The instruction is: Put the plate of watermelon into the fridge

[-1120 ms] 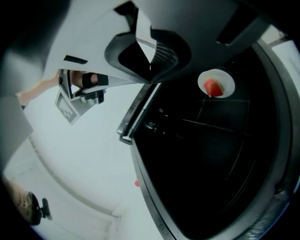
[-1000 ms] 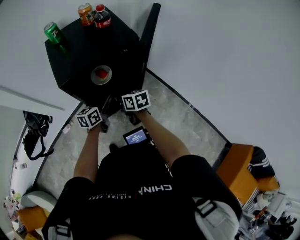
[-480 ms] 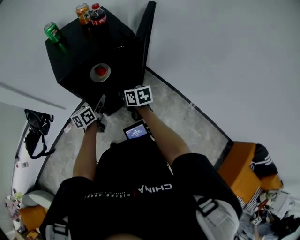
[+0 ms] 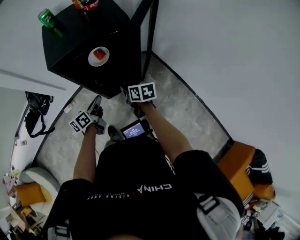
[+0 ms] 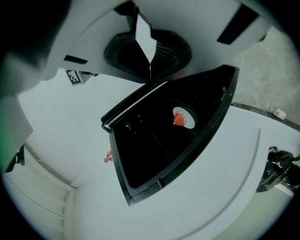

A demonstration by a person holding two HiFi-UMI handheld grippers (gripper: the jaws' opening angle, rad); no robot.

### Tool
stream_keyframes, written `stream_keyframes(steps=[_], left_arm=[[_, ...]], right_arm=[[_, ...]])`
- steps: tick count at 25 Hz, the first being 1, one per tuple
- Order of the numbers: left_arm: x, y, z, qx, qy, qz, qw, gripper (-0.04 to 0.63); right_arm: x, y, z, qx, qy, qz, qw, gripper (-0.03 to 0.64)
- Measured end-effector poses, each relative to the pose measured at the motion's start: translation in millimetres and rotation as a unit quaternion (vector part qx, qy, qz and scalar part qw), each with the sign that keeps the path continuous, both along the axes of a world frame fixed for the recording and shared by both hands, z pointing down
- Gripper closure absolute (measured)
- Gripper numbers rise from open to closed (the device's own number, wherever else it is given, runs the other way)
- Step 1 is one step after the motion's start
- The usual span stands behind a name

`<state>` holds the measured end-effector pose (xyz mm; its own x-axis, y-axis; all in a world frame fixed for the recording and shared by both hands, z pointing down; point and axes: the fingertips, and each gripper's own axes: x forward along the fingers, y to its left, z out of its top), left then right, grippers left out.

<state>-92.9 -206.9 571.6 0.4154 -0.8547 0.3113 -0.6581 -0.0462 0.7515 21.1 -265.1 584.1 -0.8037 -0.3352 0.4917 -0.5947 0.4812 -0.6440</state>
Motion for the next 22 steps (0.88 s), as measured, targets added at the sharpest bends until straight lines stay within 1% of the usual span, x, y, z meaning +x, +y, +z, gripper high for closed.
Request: stream_keyframes(steps=[1, 2, 3, 4, 5, 6, 7, 9, 11, 13, 16, 17, 19, 22], left_arm=[[-2.9, 16.1, 6.9, -0.013, -0.010, -0.009, 0.9998, 0.583], [-7.7, 31.1, 13.1, -0.023, -0.010, -0.020, 0.9995, 0.583], [-11.3, 42.8, 16.7, -0.025, 0.008, -0.032, 0.9992, 0.583], [-12.3, 50.7, 16.9, -0.019, 0.039, -0.042, 0.9982, 0.583], [-14.3, 57.2, 17.2, -0.016, 0.061, -0.052, 0.9967, 0.583], [-20.5, 64.8, 21.2, -0.026, 0.055, -0.062, 0.9962, 0.583], [-26.7, 72.2, 26.0, -0.041, 0.037, -0.071, 0.9960, 0.583], [-28.6, 80.0, 26.6, -0.054, 0.013, -0.071, 0.9959, 0.583], [-21.6, 80.7, 18.5, -0.045, -0.008, -0.049, 0.9977, 0.583], [-8.9, 81.8, 10.7, -0.027, -0.019, -0.015, 0.9993, 0.583], [-2.6, 98.8, 14.0, -0.024, -0.058, 0.035, 0.9974, 0.583], [-5.4, 108.9, 19.3, -0.029, -0.063, 0.042, 0.9967, 0.583], [-16.6, 134.4, 31.2, -0.042, -0.055, 0.038, 0.9969, 0.583], [-38.4, 172.1, 45.1, -0.052, -0.044, 0.024, 0.9974, 0.583]], right_arm=[[2.1, 7.9, 6.1, -0.006, -0.001, -0.007, 1.000, 0.600], [2.6, 15.2, 12.8, -0.012, 0.000, -0.014, 1.000, 0.600], [2.5, 21.0, 19.1, -0.016, 0.002, -0.020, 1.000, 0.601], [2.8, 25.0, 24.1, -0.019, 0.006, -0.024, 1.000, 0.600], [4.0, 27.9, 27.1, -0.020, 0.008, -0.025, 0.999, 0.600], [6.1, 30.7, 28.1, -0.020, 0.008, -0.023, 0.999, 0.601], [8.8, 34.1, 27.7, -0.021, 0.006, -0.019, 1.000, 0.601], [14.7, 41.9, 24.5, -0.019, -0.001, -0.010, 1.000, 0.601], [19.0, 49.4, 20.3, -0.015, -0.003, -0.003, 1.000, 0.601], [19.5, 58.1, 15.7, -0.009, 0.003, -0.001, 1.000, 0.601], [8.6, 79.8, 11.6, -0.005, 0.012, -0.009, 1.000, 0.601], [3.0, 90.0, 11.3, -0.004, 0.017, -0.015, 1.000, 0.601], [-5.7, 111.4, 10.1, -0.001, 0.027, -0.020, 0.999, 0.601], [-12.9, 138.9, 11.5, -0.005, 0.028, -0.001, 1.000, 0.601]])
